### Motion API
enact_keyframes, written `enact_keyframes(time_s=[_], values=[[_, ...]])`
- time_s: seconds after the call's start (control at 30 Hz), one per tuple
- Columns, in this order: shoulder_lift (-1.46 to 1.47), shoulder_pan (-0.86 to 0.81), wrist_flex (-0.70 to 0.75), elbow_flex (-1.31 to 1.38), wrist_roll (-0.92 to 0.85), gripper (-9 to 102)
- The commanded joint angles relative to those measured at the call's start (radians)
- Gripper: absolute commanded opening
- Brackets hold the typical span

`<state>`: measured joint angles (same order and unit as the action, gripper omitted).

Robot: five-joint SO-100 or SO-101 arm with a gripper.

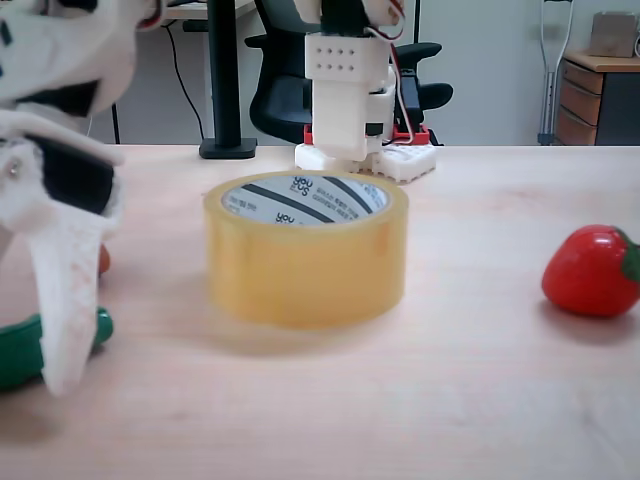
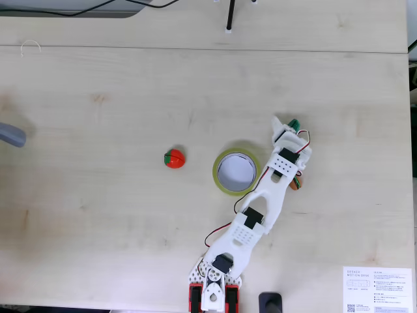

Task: Grasp a cucumber and put it in the hole.

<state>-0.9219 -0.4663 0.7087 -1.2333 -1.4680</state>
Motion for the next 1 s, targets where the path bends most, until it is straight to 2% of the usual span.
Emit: enact_keyframes(time_s=[0.0, 0.97], values=[[-0.026, -0.011, 0.021, 0.06, -0.041, 34], [0.028, 0.015, 0.166, 0.058, -0.153, 20]])
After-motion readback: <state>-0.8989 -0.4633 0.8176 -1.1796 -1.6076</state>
